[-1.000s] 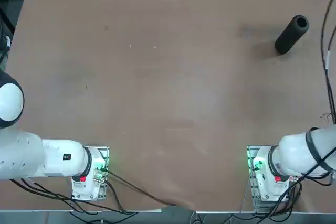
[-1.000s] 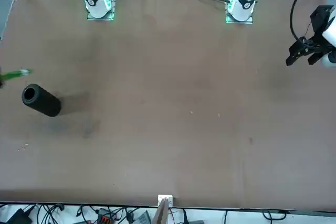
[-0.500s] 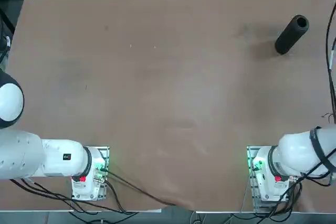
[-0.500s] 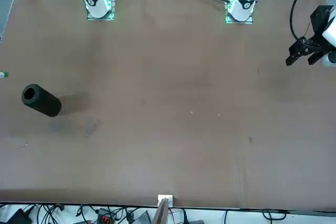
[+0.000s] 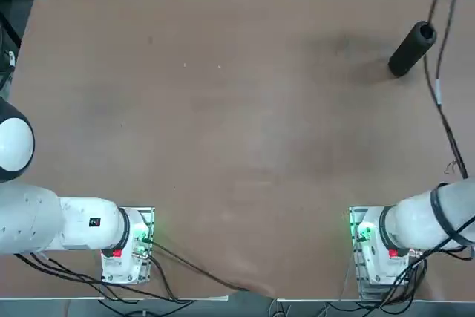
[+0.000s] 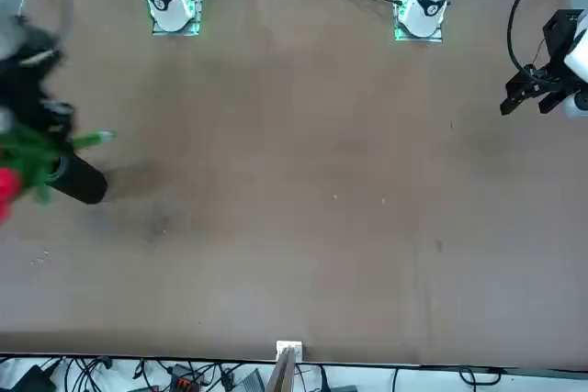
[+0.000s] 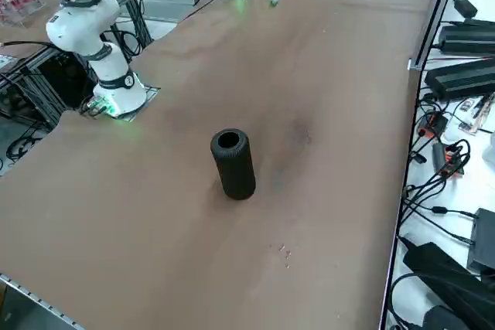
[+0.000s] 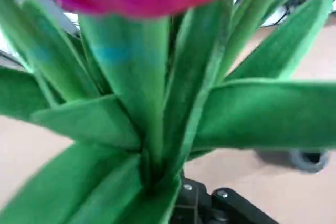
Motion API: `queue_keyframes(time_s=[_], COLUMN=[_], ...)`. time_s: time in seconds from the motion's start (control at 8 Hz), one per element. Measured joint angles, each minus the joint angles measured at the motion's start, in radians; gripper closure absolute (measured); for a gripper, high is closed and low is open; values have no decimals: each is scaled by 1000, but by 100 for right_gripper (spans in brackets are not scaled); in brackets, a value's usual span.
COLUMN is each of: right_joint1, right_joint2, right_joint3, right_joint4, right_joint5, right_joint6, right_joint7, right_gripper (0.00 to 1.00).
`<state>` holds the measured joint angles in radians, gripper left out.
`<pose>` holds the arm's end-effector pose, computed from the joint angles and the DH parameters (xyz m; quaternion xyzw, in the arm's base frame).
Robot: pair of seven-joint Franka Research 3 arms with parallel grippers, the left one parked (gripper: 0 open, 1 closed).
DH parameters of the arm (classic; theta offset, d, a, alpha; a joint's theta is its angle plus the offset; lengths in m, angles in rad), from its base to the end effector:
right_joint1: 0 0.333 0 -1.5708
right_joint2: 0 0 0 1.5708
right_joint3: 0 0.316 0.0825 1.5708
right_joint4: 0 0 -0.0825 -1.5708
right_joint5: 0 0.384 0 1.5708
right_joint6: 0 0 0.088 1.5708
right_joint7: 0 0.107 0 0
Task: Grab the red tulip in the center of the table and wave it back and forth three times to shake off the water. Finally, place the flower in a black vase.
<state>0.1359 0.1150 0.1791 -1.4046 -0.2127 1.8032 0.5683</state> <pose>0.5889 0.1654 0.6640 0.9783 -0.1170 0.1688 0.0261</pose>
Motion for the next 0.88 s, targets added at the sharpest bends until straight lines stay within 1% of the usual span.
queue_keyframes(time_s=[0.12,0.25,0.38,0.5,0.62,0.88], right_joint1=[57,74,64,33,-19,-144], right_joint2=[0,-1,-3,-3,-3,-3], right_joint3=[3,2,-17,-54,-97,-185], right_joint4=[-1,-1,-1,-1,-1,2], right_joint5=[-13,-20,-24,-26,-27,-21], right_joint6=[-21,-50,-70,-79,-79,-58], right_joint7=[96,136,134,80,-24,-287], right_gripper=[88,88,88,88,88,88])
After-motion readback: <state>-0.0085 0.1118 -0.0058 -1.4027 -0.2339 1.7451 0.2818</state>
